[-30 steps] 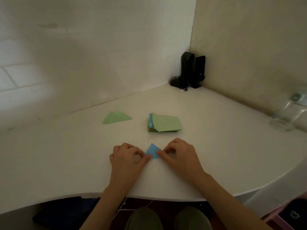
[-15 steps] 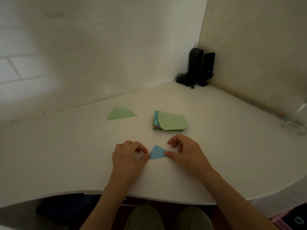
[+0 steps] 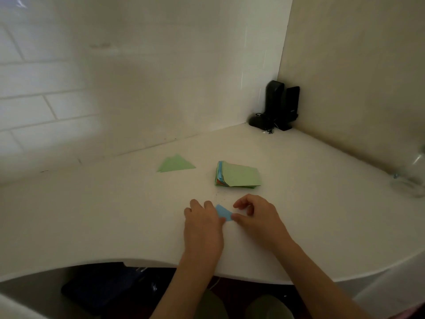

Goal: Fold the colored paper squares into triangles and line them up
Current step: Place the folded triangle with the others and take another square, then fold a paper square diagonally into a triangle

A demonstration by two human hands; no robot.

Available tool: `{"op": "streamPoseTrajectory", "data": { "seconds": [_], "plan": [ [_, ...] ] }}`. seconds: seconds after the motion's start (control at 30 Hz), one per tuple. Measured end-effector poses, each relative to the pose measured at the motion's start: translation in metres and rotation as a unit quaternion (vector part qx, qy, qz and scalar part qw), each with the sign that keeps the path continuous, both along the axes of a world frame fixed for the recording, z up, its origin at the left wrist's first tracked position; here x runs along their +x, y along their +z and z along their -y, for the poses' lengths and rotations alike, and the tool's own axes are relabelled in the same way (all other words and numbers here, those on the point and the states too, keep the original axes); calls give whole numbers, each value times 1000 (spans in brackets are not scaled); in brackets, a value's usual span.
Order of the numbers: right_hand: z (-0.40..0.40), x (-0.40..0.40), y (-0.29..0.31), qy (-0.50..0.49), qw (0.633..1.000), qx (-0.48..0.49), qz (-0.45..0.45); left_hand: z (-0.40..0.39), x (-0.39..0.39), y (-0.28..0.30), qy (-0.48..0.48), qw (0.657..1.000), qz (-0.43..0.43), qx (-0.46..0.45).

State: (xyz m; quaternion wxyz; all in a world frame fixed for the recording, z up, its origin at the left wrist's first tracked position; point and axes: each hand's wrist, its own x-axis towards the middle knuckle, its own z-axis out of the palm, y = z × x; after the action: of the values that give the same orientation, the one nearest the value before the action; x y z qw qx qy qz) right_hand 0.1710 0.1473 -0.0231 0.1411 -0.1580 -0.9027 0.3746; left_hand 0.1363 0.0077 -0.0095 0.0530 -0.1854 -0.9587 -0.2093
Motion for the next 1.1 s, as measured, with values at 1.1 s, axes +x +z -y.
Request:
{"op": "streamPoseTrajectory", "data": {
  "seconds": [1.1],
  "plan": [
    [-13, -68, -14, -66, 939, 292, -170, 31, -210, -20, 67, 979, -4, 195]
  ]
}}
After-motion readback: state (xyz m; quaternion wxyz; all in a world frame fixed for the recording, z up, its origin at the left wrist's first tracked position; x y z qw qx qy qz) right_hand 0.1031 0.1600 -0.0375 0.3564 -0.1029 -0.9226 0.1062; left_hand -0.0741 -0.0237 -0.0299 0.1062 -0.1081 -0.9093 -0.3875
